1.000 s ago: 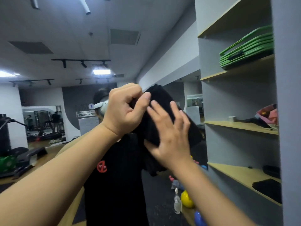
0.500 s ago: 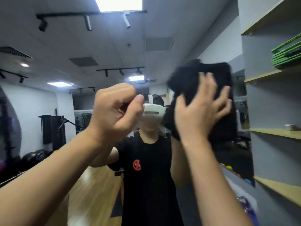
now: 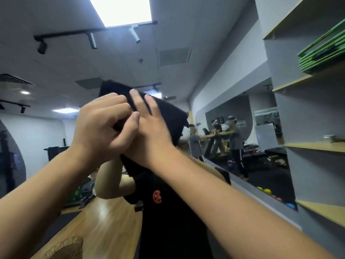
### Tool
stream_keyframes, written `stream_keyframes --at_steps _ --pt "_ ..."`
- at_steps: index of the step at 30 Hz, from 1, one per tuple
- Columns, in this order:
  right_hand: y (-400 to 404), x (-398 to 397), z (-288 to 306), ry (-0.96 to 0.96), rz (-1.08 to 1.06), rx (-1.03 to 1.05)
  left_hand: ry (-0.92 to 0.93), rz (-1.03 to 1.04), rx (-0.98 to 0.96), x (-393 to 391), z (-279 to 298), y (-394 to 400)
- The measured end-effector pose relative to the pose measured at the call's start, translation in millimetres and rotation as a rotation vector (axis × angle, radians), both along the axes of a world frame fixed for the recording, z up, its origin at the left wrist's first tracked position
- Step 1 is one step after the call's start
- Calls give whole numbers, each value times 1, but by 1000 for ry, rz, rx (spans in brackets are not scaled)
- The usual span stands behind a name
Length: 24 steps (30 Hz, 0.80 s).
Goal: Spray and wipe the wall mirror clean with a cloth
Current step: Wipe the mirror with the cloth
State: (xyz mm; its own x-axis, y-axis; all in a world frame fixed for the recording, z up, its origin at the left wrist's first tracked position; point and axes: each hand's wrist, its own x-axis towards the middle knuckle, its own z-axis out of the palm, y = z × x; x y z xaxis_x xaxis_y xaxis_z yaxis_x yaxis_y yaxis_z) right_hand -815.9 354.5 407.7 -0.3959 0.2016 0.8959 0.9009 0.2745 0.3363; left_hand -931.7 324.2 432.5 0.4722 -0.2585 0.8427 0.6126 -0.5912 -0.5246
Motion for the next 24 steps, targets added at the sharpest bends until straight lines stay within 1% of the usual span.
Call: stream_keyframes --at_steps 4,10,13,18,24 --pt "2 52 17 240 29 105 -85 -7 -35 -6 -7 1" --pt "-3 111 25 507 31 135 -13 71 -26 1 -23 15" --pt "-3 135 16 571 46 148 18 93 -1 15 -31 21" --pt "-3 163 -2 638 21 165 88 70 -58 56 -39 30" --pt "-2 184 -25 728 3 188 240 16 -107 121 -35 31"
